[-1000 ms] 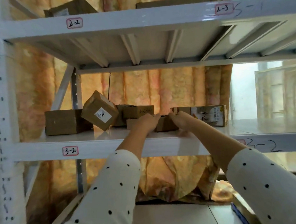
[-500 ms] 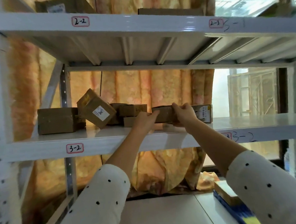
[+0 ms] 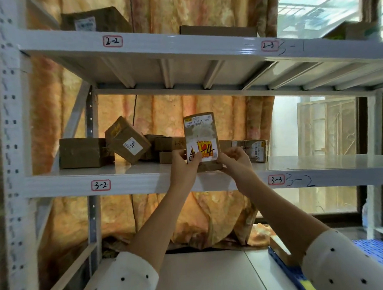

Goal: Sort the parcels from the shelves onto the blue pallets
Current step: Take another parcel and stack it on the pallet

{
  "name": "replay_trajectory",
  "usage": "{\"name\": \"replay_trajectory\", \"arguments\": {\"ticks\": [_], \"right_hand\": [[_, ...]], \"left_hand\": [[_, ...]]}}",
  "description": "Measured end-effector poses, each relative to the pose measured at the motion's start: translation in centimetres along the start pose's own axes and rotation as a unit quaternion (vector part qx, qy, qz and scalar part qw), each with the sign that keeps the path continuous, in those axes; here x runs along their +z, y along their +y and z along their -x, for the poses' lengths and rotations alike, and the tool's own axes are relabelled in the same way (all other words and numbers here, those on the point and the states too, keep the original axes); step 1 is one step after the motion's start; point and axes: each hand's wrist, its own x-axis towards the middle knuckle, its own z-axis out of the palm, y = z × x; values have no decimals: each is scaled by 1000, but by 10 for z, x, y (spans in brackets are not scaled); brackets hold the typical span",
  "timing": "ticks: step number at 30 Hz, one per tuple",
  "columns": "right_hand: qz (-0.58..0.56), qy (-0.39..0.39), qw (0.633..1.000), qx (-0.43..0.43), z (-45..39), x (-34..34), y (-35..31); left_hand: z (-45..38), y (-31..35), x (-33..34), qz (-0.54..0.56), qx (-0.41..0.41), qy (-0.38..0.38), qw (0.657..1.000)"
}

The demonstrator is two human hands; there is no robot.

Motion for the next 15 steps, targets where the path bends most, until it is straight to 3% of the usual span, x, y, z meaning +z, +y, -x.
{"name": "replay_trajectory", "arguments": {"ticks": [7, 15], "right_hand": [[-42, -73, 996, 40, 21, 1, 0], [-40, -16, 998, 46, 51, -26, 7]], "left_hand": [[16, 5, -10, 26, 26, -26, 999], [25, -5, 7, -13, 39, -134, 990]]}}
